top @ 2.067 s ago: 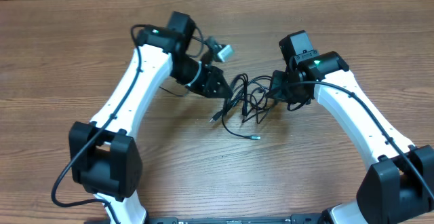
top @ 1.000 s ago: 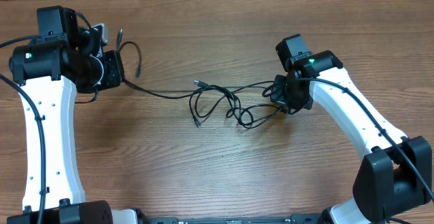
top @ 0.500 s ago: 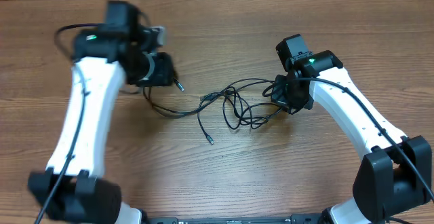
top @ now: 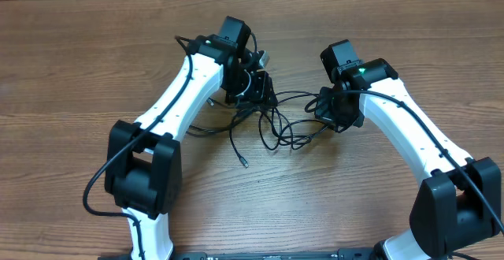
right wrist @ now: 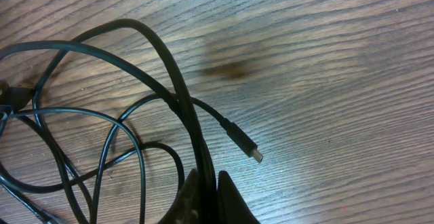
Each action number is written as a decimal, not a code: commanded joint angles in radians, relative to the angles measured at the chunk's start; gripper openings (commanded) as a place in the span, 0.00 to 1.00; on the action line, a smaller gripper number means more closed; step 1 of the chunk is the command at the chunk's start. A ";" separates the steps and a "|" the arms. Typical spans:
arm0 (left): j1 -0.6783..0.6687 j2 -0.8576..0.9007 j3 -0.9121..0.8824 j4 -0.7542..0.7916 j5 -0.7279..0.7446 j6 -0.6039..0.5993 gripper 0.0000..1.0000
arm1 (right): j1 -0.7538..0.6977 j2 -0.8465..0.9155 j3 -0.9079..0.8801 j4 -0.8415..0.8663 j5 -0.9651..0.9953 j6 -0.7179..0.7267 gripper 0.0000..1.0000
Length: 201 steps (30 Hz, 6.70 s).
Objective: Untangle cables
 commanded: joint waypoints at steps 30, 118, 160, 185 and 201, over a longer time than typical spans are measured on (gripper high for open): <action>-0.201 0.031 -0.011 0.003 -0.317 -0.179 0.38 | -0.003 0.002 0.000 -0.010 0.017 0.006 0.04; -0.092 -0.023 0.096 -0.094 -0.225 0.121 0.04 | -0.003 -0.255 0.268 -0.095 -0.082 -0.249 0.04; 0.217 -0.818 0.387 0.015 -0.803 0.170 0.04 | -0.189 -0.147 -0.085 -0.007 0.192 -0.097 0.04; 0.217 -0.585 0.385 -0.129 -0.836 0.170 0.04 | -0.355 -0.147 -0.106 0.014 0.037 -0.064 0.04; 0.848 -0.430 0.384 -0.345 -0.783 -0.045 0.04 | -0.355 -0.147 -0.106 0.000 0.037 -0.064 0.04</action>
